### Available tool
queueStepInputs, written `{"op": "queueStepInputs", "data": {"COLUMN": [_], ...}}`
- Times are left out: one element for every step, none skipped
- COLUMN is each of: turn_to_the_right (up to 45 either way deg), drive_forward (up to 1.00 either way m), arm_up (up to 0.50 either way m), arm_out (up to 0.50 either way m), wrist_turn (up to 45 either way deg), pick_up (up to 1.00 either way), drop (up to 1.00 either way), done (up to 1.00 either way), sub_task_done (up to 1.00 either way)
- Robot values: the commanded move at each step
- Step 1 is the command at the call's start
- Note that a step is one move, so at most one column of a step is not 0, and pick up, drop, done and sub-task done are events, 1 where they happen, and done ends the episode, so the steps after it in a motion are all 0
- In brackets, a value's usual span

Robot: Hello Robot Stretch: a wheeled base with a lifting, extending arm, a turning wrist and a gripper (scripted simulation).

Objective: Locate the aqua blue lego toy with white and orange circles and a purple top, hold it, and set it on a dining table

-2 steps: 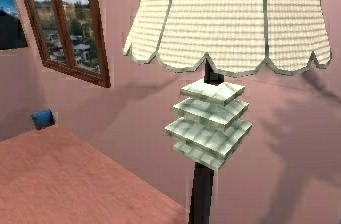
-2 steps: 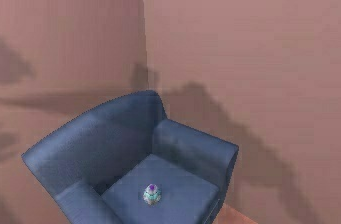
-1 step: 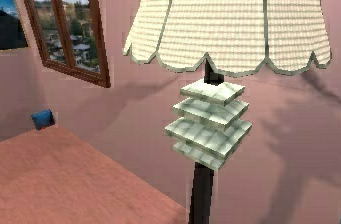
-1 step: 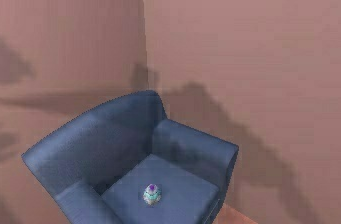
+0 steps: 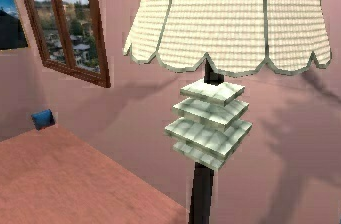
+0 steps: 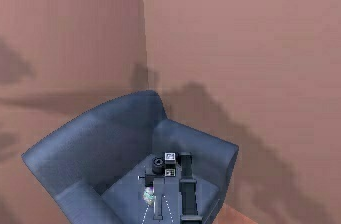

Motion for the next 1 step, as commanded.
{"op": "queueStepInputs", "data": {"turn_to_the_right": [0.0], "drive_forward": [0.0], "arm_up": [0.0], "arm_out": [0.0], "wrist_turn": [45.0], "pick_up": [0.0], "drop": [0.0], "done": [0.0], "sub_task_done": [0.0]}}
